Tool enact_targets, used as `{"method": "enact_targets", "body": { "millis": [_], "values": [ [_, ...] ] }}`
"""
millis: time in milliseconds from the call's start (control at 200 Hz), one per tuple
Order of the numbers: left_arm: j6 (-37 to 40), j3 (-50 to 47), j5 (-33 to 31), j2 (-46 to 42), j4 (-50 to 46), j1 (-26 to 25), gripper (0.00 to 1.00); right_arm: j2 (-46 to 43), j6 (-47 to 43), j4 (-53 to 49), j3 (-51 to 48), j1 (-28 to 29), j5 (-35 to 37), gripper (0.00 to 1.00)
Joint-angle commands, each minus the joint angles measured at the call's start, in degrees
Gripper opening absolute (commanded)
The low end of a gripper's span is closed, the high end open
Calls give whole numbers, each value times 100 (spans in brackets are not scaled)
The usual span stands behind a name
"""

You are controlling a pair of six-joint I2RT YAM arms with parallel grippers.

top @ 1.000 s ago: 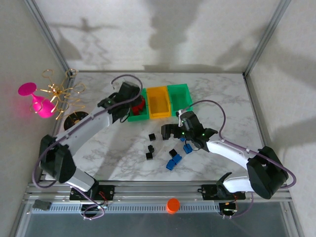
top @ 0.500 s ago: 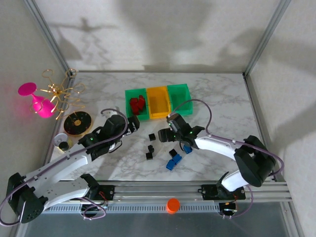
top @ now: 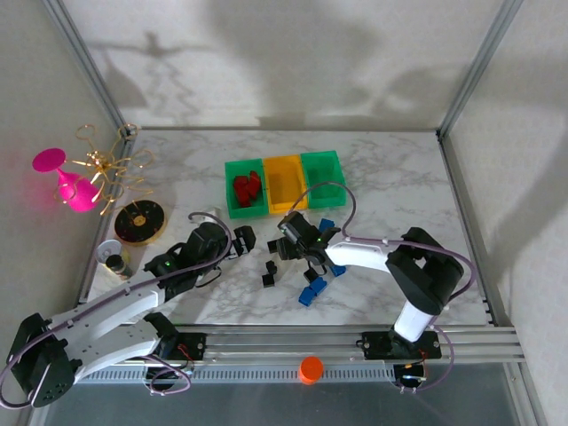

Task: Sort the legos into containers by color
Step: Pick up the lego from the center of the table, then place the lego in the container.

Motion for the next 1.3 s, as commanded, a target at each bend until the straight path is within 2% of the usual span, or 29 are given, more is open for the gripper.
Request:
{"method": "enact_targets", "body": {
  "millis": [0,135,305,626,786,1131,1242,1297],
  "values": [
    [97,-77,85,3,341,-95,100,232,113,-117,212,52,352,64],
    [93,-204,104,-90,510,-156,100,295,86,-59,231,74,431,55],
    [148,-264,-26,-131,521,-180,100,330,61,-42,297,98,396,39],
    [287,-296,75,164,1318,-183,100,-34,136,-83,335,93,462,35],
    [478,-138,68,545,1761,-182,100,-169,-18,-232,720,-32,489,35],
    [1186,-229,49,1044,2852,-71,100,672,-376,-189,1947,-634,289,33],
    [1318,-344,84,1144,2965,103,100,1062,-541,-272,2449,-756,400,32],
    [1368,-509,227,1160,3349,220,100,1206,-582,-257,2612,-828,463,32]
  ]
}}
